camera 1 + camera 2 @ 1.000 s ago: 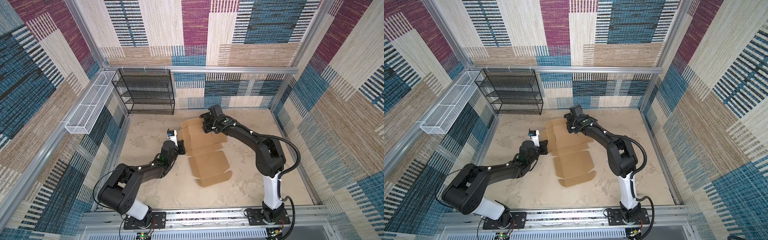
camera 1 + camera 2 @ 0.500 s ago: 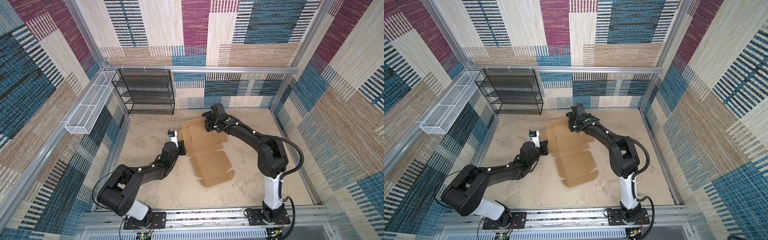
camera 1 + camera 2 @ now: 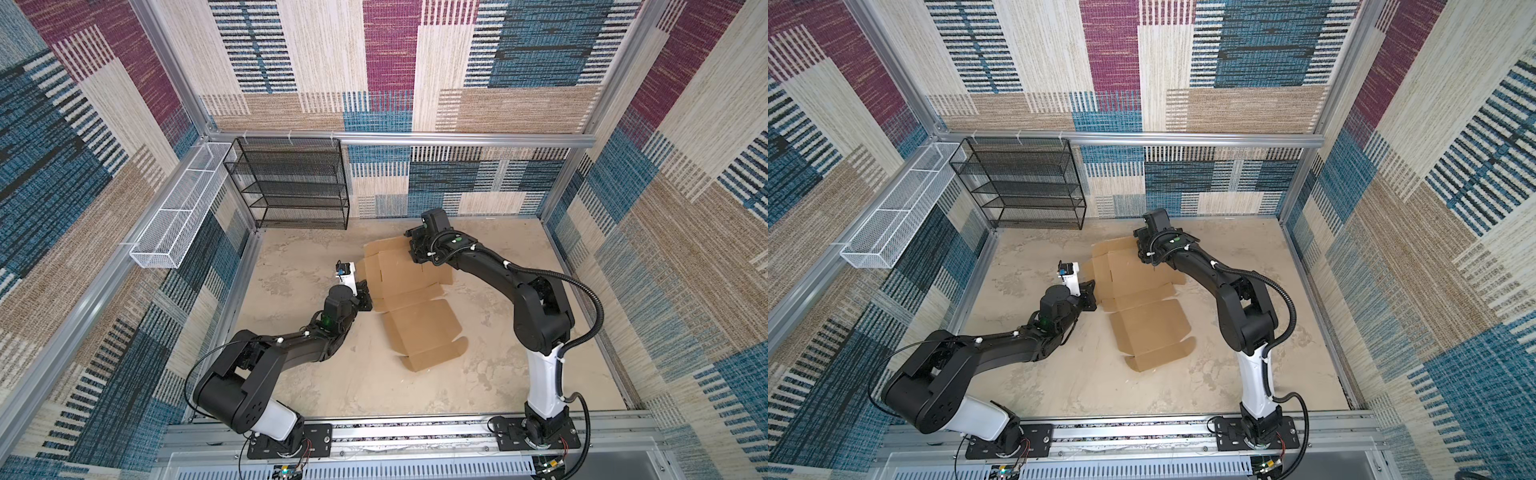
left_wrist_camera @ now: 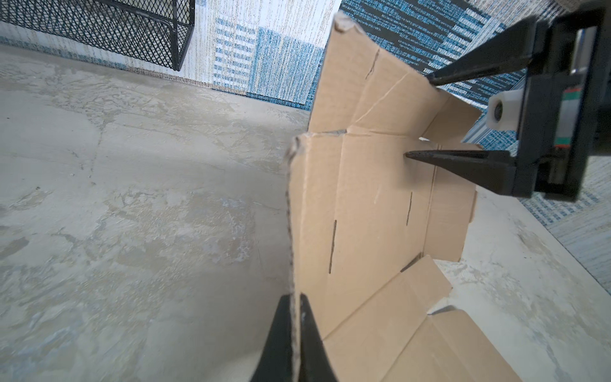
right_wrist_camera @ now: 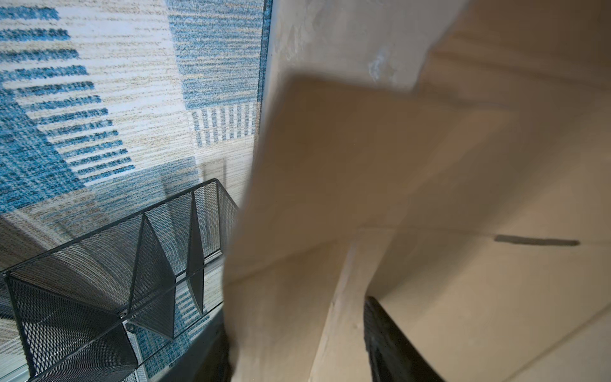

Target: Fold the paper box

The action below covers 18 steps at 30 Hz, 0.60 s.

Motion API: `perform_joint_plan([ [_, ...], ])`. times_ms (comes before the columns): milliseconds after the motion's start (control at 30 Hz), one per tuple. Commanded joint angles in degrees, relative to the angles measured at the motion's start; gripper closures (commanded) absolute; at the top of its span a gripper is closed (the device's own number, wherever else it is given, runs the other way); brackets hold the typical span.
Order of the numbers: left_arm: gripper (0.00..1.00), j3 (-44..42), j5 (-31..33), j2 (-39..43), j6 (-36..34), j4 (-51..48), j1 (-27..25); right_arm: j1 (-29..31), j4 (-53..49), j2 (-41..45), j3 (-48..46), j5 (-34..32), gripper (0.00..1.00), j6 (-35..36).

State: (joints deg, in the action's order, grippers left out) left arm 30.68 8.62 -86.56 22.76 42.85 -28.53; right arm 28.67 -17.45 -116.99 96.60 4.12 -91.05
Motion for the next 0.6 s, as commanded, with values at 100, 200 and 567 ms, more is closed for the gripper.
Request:
perform_joint_plan([
  [100, 1.0, 0.3, -0.1, -0.3, -0.8, 2.5, 0.0, 0.0, 1.2, 0.8, -1.1, 0.5, 0.49, 1.1],
  [200, 1.0, 0.5, -0.4, -0.6, -0.8, 2.3, 0.0, -0.1, 1.7, 1.3, -1.6, 0.3, 0.56, 1.1],
  [567, 1.0, 1.0, -0.5, -0.9, -0.9, 2.1, -0.1, 0.0, 2.0, 1.6, -1.8, 1.0, 0.65, 1.1],
])
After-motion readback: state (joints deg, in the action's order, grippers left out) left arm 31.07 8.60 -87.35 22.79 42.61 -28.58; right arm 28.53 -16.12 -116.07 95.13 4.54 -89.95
